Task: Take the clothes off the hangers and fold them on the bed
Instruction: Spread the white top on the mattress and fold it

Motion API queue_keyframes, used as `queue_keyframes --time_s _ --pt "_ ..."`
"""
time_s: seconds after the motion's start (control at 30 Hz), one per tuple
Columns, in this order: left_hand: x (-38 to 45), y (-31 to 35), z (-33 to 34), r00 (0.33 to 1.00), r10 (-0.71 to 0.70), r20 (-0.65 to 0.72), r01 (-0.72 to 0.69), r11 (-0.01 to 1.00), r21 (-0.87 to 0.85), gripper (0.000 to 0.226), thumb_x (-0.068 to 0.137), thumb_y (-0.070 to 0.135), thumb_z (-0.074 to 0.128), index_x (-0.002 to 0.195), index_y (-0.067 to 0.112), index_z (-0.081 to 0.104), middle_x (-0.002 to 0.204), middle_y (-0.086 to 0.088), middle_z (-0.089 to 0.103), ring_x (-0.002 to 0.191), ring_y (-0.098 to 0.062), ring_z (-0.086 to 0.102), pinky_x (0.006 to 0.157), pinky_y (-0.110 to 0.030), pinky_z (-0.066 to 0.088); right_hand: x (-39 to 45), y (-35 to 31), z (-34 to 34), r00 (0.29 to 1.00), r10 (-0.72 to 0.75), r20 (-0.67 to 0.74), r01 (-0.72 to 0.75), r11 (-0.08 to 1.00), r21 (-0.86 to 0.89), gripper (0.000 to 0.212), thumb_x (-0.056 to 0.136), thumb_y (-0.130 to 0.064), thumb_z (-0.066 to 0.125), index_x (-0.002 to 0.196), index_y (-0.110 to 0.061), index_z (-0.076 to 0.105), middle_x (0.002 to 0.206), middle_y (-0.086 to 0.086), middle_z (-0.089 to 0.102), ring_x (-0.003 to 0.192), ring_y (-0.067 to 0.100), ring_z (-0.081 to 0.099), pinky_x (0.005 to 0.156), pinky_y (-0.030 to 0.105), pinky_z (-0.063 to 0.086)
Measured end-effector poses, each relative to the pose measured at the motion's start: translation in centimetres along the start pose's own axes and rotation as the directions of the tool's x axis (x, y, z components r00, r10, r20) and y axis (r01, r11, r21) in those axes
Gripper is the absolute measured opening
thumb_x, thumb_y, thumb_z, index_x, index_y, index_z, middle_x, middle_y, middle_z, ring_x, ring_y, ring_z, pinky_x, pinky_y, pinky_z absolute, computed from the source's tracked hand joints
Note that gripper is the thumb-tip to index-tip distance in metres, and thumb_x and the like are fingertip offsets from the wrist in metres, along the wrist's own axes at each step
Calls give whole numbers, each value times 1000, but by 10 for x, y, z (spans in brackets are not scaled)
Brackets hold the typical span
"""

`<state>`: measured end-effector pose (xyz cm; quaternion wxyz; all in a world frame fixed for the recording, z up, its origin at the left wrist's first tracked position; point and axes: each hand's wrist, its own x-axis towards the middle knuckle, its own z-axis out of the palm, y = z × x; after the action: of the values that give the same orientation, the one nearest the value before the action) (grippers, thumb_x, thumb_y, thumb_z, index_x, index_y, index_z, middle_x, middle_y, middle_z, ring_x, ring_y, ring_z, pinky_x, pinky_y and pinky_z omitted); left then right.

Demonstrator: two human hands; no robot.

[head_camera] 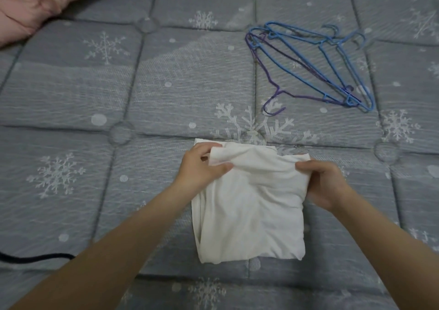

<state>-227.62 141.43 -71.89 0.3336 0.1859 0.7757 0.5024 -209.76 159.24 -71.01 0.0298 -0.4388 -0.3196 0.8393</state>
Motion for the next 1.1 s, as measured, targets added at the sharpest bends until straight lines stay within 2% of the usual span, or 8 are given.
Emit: queue_keyframes --time_s 0.07,0.17,0.3,0.47,0.77,0.83,0.97,1.1 --pt "-1 1 -2 993 -41 112 42 999 -11 81 61 10 87 131 20 48 125 12 51 115 -4 49 90 -8 39 -3 -2 10 999 9 31 -8 1000 -24 73 18 -18 84 88 -3 67 87 15 71 82 28 70 68 32 58" --pt "4 3 -1 956 -83 281 47 990 133 110 54 19 91 145 23 29 142 14 37 131 -1 34 102 -13 28 -10 -4 29 992 8 129 -5 1000 -19 16 42 -16 68 56 -9 66 67 9 67 68 24 67 58 24 55" --pt "13 14 8 913 -97 397 23 982 187 113 48 21 93 143 26 33 135 12 50 125 -4 45 108 -23 33 -13 -6 36 967 58 249 -48 998 -46 34 28 -16 79 54 -8 58 60 7 58 59 20 62 57 23 52" --pt "11 26 9 878 -73 473 -79 953 294 60 56 16 91 109 23 63 108 9 63 99 -2 57 79 -6 41 -14 -8 26 949 120 292 -100 992 -80 38 31 -17 79 55 -9 52 59 6 49 58 21 54 60 24 50" --pt "4 22 -34 822 -251 511 54 928 369 26 66 15 85 72 29 64 75 20 65 69 7 59 61 -9 44 -13 -12 37 947 108 302 -111 994 -8 40 26 -12 82 61 -6 63 73 12 66 70 26 67 62 28 55" --pt "8 25 -43 842 -254 475 89 936 342 24 67 11 83 76 24 66 74 17 66 66 6 60 60 -8 45 -10 -16 43 968 85 238 -82 996 -26 37 33 -15 82 68 -6 72 80 13 71 75 26 70 63 30 57" --pt "26 19 -51 923 -254 289 229 966 119 32 68 9 82 95 19 67 87 8 70 79 -7 66 68 -15 52 21 -21 41 991 -26 -132 -4 975 -223 22 84 -8 56 102 -6 68 99 13 70 87 26 66 75 33 55" --pt "46 -10 -37 912 -401 82 409 898 -163 53 63 16 86 110 7 62 103 -6 70 91 -17 68 78 -28 55 45 -12 36 895 -203 -398 -69 817 -572 17 86 -16 66 100 -7 63 83 6 61 78 26 58 81 51 52"
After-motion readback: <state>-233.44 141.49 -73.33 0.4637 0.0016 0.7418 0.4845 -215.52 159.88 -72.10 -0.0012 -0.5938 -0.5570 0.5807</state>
